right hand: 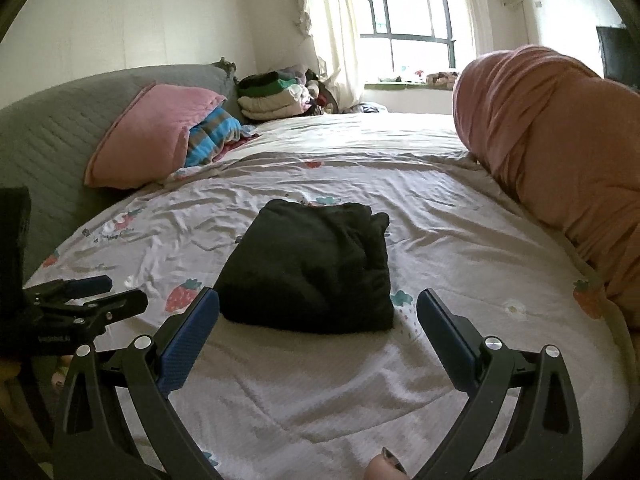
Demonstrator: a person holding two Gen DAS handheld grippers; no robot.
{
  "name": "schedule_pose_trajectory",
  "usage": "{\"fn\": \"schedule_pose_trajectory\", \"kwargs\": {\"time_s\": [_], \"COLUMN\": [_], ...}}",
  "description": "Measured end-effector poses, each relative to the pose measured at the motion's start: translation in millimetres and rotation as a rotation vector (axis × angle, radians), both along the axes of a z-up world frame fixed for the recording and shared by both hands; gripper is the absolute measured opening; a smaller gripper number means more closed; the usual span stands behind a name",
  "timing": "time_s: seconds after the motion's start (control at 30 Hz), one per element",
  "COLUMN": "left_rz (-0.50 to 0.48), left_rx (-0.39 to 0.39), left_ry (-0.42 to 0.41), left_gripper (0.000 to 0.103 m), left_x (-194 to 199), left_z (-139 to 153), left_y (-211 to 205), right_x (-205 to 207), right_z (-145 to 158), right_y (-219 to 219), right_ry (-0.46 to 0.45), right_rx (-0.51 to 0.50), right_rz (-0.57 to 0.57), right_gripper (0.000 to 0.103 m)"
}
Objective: Fold small clothes
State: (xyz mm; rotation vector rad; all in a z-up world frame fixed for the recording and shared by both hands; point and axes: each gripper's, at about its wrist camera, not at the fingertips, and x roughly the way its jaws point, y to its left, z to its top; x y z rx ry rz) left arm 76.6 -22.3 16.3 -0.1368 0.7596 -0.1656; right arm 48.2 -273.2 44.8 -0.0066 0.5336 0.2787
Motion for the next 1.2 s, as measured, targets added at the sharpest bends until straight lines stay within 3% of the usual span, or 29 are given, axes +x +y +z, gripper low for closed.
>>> {"fn": "schedule_pose_trajectory", "kwargs": {"time_s": [0.2, 0.5, 0.77, 1.2], "left_rz": [0.003, 0.011, 0.001, 0.007], "left_rx": [0.008, 0.011, 0.029, 0.035], "left_ry": [0.005, 0.014, 0.018, -0.001], "left_gripper": [0.093, 0.094, 0.093, 0.094], "left_x": [-18, -40, -53, -56], "left_z": [-12, -30, -49, -49], "left_y": [6, 14, 14, 10], "right_x": [-20, -35, -51, -52], "right_z": [-13, -44, -60, -73], "right_y": [9, 18, 26, 25], "right_ry": [-0.012, 0.086, 0.107, 0.128], "right_rx": [-0.026, -0.048, -0.078, -0.083], "right_rz": [-0.015, -0.024, -0.025, -0.058], "right_gripper": [0.098, 0.099, 0.099, 0.098]}}
